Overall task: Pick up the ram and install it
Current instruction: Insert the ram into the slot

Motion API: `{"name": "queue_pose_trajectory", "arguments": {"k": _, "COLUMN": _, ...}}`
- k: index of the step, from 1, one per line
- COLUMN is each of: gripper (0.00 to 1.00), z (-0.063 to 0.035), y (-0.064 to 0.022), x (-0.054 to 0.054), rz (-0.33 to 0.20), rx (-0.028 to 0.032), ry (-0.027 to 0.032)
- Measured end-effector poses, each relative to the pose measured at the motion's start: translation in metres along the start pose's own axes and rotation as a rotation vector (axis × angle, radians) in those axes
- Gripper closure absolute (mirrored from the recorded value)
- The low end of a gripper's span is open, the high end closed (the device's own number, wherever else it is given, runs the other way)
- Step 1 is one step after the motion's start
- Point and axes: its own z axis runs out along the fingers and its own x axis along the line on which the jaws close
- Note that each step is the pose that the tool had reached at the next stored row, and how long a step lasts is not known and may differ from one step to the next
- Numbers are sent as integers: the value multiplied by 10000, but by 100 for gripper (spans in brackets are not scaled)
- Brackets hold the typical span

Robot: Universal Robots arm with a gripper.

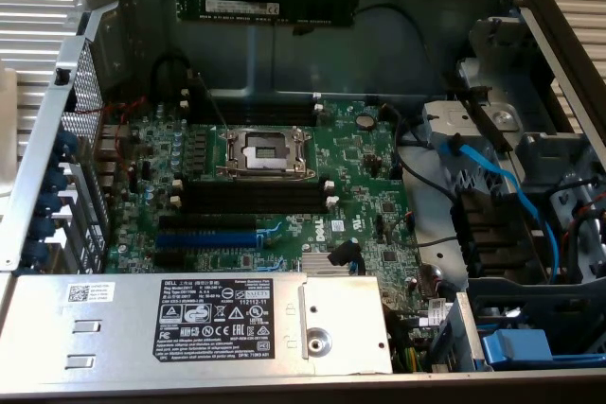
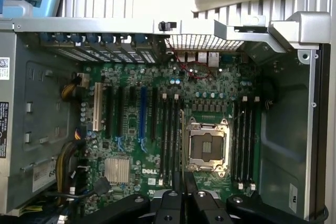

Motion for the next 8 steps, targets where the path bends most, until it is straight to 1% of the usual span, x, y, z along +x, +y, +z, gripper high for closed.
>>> {"name": "queue_pose_trajectory", "arguments": {"k": 8, "gripper": 88, "z": 11, "y": 11, "x": -19, "rz": 0, "rx": -1, "ry": 9}}
